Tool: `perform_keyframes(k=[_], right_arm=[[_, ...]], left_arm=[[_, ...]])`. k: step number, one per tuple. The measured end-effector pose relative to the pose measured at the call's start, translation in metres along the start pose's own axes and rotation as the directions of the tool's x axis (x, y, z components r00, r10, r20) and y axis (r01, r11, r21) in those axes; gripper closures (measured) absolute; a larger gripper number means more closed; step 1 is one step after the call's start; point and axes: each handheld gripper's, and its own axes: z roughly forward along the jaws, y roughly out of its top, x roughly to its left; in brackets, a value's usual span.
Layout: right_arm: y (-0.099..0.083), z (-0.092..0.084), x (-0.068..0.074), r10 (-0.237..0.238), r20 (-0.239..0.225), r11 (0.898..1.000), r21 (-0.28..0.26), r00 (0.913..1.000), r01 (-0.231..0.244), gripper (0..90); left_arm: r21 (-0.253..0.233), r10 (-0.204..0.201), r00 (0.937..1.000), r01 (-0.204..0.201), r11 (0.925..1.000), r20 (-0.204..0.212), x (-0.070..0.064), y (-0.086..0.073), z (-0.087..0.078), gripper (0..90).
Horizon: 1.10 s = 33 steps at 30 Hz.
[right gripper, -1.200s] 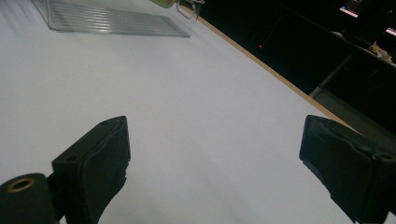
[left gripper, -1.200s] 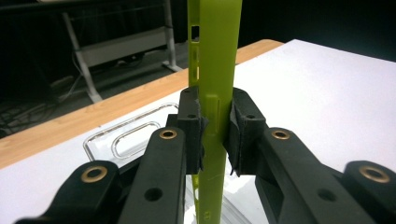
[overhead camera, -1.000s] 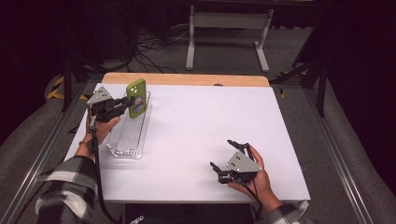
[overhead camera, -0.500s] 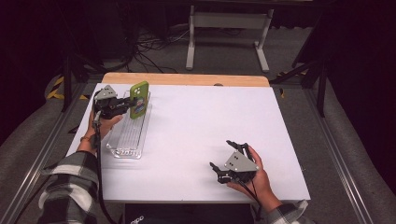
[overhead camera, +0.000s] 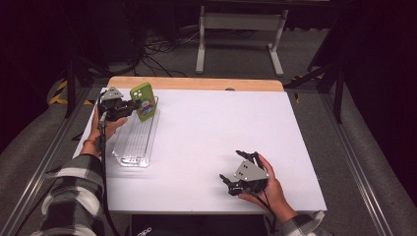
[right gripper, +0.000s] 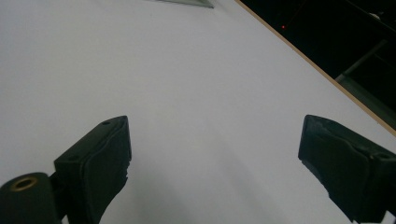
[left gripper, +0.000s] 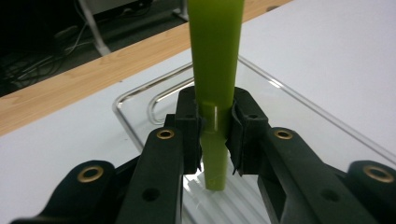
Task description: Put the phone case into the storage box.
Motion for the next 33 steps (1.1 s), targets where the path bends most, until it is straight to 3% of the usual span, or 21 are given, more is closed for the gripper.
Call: perform_keyframes(k=[6, 14, 19, 21, 25, 29, 33], right_arm=[[-0.001, 0.001, 0.001, -0.010, -0.012, 1.000, 0.015, 0.9999, 0.010, 10.3], [-0.002, 0.005, 0.002, -0.009, -0.042, 0.999, 0.046, 0.9991, 0.011, 12.0], [-0.002, 0.006, 0.003, -0.017, -0.047, 0.998, 0.054, 0.9987, 0.020, 12.0], [-0.003, 0.006, 0.003, -0.019, -0.048, 0.998, 0.053, 0.9987, 0.022, 12.0], [-0.003, 0.006, 0.003, -0.015, -0.050, 0.999, 0.052, 0.9987, 0.017, 12.0], [-0.003, 0.006, 0.003, -0.019, -0.051, 0.998, 0.053, 0.9985, 0.022, 11.9], [-0.003, 0.007, 0.004, -0.022, -0.056, 0.998, 0.057, 0.9982, 0.025, 11.9]], left_arm=[[0.050, 0.037, 0.9978, -0.034, 0.9982, -0.055, 0.001, 0.007, 0.006, 73.0], [0.070, 0.032, 0.9949, -0.025, 0.9972, -0.096, 0.002, 0.009, 0.011, 67.1], [0.075, 0.032, 0.9876, -0.021, 0.9969, -0.154, 0.002, 0.008, 0.013, 64.1], [0.083, 0.038, 0.9751, -0.020, 0.9964, -0.219, 0.001, 0.009, 0.014, 65.5], [0.089, 0.040, 0.9751, -0.021, 0.9958, -0.218, 0.000, 0.009, 0.017, 61.8], [0.091, 0.054, 0.9653, -0.032, 0.9954, -0.255, -0.003, 0.010, 0.020, 62.3], [0.094, 0.063, 0.9620, -0.039, 0.9948, -0.266, -0.006, 0.011, 0.022, 61.8]])
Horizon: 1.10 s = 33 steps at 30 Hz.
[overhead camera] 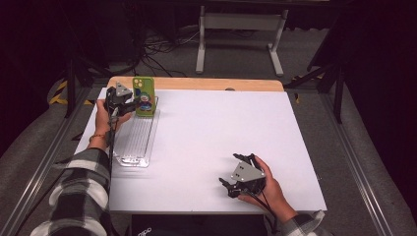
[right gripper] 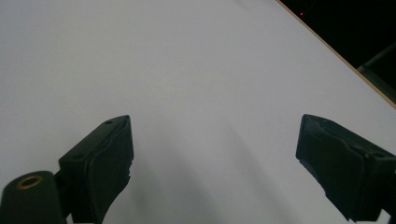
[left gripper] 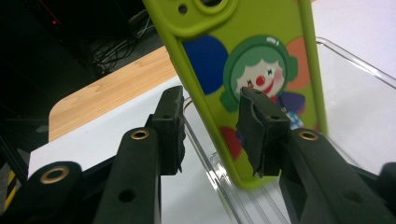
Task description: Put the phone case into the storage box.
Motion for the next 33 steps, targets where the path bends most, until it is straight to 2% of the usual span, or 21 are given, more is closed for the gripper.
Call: perform_keyframes(k=[2, 7, 20, 33], right_arm=[[0.000, 0.000, 0.000, 0.002, 0.000, 1.000, 0.000, 1.0000, -0.002, 11.9], [0.000, 0.001, 0.001, 0.000, -0.003, 1.000, 0.003, 1.0000, 0.000, 11.9], [0.000, 0.000, 0.001, 0.000, -0.009, 1.000, 0.000, 1.0000, 0.000, 11.9], [0.001, -0.001, 0.000, 0.006, -0.002, 1.000, -0.010, 1.0000, -0.006, 11.7]], left_arm=[[0.011, 0.007, 0.9998, -0.007, 0.9999, -0.017, -0.001, 0.000, 0.001, 61.8], [0.005, -0.011, 0.9999, 0.011, 0.9999, -0.013, -0.001, -0.001, 0.001, 61.9], [0.003, -0.014, 0.9999, 0.014, 0.9999, -0.008, 0.000, -0.002, -0.002, 61.8], [-0.028, -0.026, 0.9994, 0.026, 0.9993, -0.023, 0.001, -0.002, -0.010, 61.3]])
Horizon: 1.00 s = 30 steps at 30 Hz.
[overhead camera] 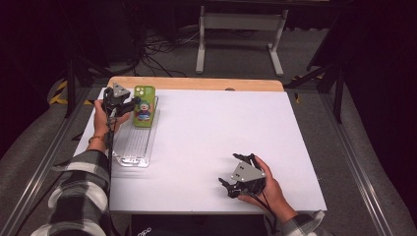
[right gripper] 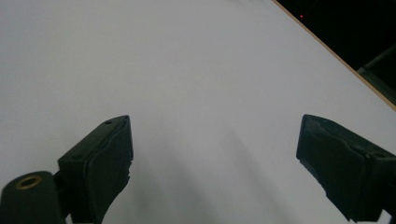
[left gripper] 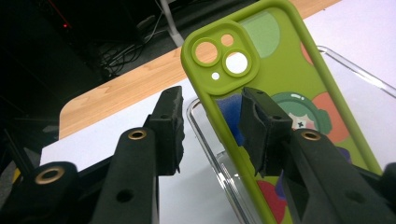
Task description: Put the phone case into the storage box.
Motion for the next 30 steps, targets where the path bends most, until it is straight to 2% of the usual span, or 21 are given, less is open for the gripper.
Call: perform_keyframes(k=[17, 30], right_arm=[[0.001, -0.004, -0.002, 0.021, 0.017, 0.999, -0.033, 0.9996, -0.020, 11.0], [0.002, -0.008, -0.005, 0.039, 0.033, 0.998, -0.059, 0.9987, -0.037, 10.9]], left_arm=[[-0.070, 0.004, 1.0000, -0.003, 0.9975, 0.006, -0.005, 0.006, -0.018, 57.9], [-0.106, 0.005, 0.9999, -0.004, 0.9944, 0.009, -0.008, 0.006, -0.028, 54.0]])
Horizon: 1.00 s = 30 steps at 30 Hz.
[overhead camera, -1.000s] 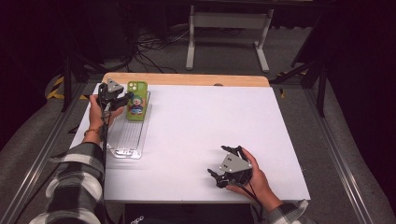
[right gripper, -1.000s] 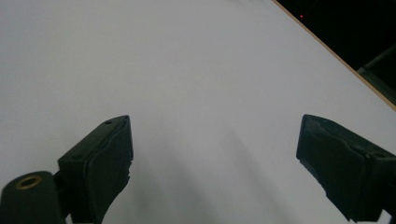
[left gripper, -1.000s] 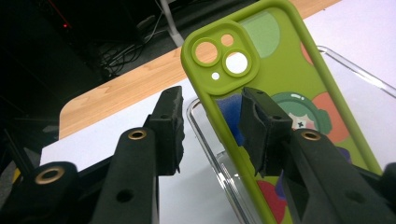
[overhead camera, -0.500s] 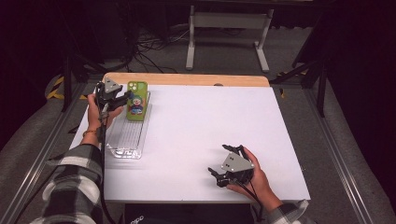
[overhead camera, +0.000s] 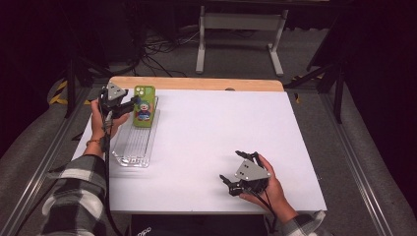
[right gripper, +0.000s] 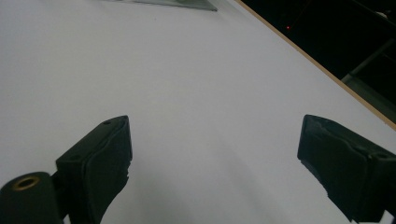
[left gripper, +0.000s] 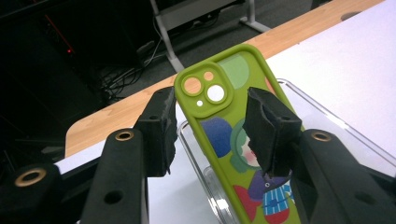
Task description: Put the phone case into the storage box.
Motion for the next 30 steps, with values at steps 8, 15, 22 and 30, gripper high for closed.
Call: perform_keyframes(k=[8, 15, 22, 30], right_arm=[[0.000, -0.002, -0.002, 0.004, 0.008, 1.000, -0.008, 1.0000, -0.004, 10.9], [0.000, -0.004, -0.005, 0.007, 0.020, 1.000, -0.018, 0.9998, -0.007, 10.9], [0.000, -0.005, -0.006, 0.011, 0.025, 1.000, -0.025, 0.9996, -0.011, 10.9], [0.000, -0.004, -0.007, 0.003, 0.023, 1.000, -0.021, 0.9997, -0.003, 10.7]], left_arm=[[-0.024, -0.004, 1.0000, 0.004, 0.9997, 0.003, -0.003, 0.000, -0.009, 47.5], [-0.049, -0.009, 0.9999, 0.009, 0.9987, 0.007, -0.007, 0.000, -0.014, 43.1], [-0.065, -0.013, 0.9999, 0.013, 0.9978, 0.000, -0.013, -0.001, -0.019, 34.8], [-0.086, -0.040, 0.9990, 0.041, 0.9955, 0.020, -0.018, 0.003, -0.022, 18.6]])
